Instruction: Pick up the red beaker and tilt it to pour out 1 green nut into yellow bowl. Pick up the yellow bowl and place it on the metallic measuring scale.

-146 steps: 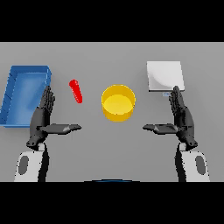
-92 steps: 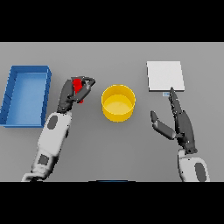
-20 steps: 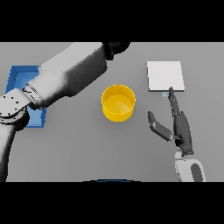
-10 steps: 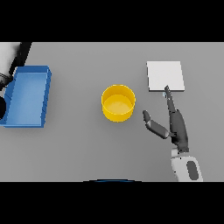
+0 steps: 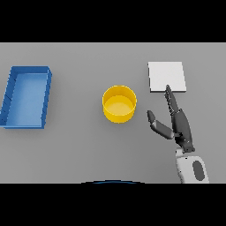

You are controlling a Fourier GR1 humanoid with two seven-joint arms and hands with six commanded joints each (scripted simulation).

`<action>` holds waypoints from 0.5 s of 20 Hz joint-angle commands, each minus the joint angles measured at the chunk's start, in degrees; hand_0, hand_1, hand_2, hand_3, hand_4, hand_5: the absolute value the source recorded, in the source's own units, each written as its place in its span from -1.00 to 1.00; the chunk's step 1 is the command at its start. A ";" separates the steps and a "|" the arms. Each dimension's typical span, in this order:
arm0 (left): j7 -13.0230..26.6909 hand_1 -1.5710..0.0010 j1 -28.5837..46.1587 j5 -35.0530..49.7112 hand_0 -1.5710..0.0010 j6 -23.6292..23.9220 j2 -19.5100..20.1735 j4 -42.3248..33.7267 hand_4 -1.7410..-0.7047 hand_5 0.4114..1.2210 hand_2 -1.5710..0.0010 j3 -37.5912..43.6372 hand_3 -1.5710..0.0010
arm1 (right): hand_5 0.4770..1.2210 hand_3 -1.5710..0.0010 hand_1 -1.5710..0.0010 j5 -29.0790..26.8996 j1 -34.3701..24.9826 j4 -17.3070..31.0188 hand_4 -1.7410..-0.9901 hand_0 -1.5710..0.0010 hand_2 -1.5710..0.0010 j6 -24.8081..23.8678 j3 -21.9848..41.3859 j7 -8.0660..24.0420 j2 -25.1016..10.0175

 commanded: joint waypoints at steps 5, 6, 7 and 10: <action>2.67 -1.00 6.34 8.41 -1.00 3.25 0.89 -0.71 -1.00 1.00 -1.00 4.84 -0.86 | -0.41 1.00 1.00 1.55 -0.09 0.55 0.47 1.00 1.00 -0.43 0.43 -0.79 -0.53; 1.71 -1.00 8.59 10.18 -1.00 3.92 0.91 -1.28 -1.00 1.00 -1.00 5.81 -0.82 | -0.39 1.00 1.00 1.88 0.62 0.48 0.46 1.00 1.00 -0.55 0.54 -1.16 -0.69; 2.29 -1.00 9.83 11.80 -1.00 4.57 1.05 -1.92 -1.00 1.00 -1.00 6.53 -0.78 | -0.39 1.00 1.00 2.15 0.33 1.10 0.46 1.00 1.00 -0.81 0.48 -1.02 -0.62; 1.63 -1.00 15.22 15.91 -1.00 6.64 0.22 -5.32 -1.00 1.00 -1.00 7.29 -0.76 | -0.38 1.00 1.00 2.27 -0.64 1.48 0.44 1.00 1.00 -0.86 0.43 -0.52 -0.65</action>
